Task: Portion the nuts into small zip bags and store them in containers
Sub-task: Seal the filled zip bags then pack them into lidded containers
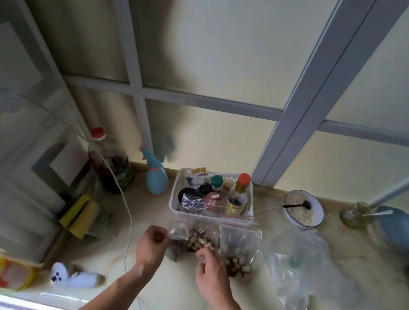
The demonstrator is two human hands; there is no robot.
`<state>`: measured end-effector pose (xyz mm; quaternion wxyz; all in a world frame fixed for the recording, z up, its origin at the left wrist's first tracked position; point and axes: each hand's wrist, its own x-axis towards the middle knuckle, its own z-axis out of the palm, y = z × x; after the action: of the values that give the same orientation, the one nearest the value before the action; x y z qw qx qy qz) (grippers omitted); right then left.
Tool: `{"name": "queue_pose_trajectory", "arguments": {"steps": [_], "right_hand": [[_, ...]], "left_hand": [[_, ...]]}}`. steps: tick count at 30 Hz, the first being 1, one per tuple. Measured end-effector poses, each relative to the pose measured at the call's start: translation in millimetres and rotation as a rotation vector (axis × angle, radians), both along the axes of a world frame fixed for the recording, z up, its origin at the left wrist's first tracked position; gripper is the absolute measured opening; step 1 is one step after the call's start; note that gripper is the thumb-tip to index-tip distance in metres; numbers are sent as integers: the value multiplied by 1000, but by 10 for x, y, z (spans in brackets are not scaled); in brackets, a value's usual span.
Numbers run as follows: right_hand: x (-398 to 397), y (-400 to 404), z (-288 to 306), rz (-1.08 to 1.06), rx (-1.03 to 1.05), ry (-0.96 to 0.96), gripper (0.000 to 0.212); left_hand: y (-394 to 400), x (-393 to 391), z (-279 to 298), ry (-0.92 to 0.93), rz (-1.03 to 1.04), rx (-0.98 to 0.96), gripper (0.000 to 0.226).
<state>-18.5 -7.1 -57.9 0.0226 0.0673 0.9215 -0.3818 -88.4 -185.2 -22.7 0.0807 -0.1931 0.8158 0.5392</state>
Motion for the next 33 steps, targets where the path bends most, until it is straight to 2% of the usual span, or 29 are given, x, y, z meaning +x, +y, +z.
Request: {"name": "queue_pose_trajectory", "arguments": {"steps": [3,5,7,11,13,15,21,23,26,29,33], "right_hand": [[30,-93,87,28,-40,-74,43],[68,-146,147,-8,-118,-106,58],[113,-178,146,-72,-193,-160,57],[293,-109,10,-177,-248,-238,29],[404,-43,-54,-223,-237,-223,20],[503,11,-59,-242,-228,-180,20],[705,193,-8,-302,-203,-85,20],[746,237,27,-322,-232,-94,14],[792,292,105,-310,-280,-109,17],[878,327,133,-267,-372,-114,20],[970,384,201,-345,-521,-95,16]], "left_hand": [[107,213,50,-98,16,130,31],[167,403,54,-156,-47,210,49],[225,579,70,-199,-132,287,57],[253,774,58,-278,-155,404,29],[205,829,22,-233,-194,341,21],[157,868,36,-167,-277,266,5],[220,817,80,34,-275,114,19],[290,876,100,12,-294,169,21],[405,974,147,11,-318,265,26],[447,1017,153,27,-357,304,26],[424,1005,128,30,-396,322,22]]}}
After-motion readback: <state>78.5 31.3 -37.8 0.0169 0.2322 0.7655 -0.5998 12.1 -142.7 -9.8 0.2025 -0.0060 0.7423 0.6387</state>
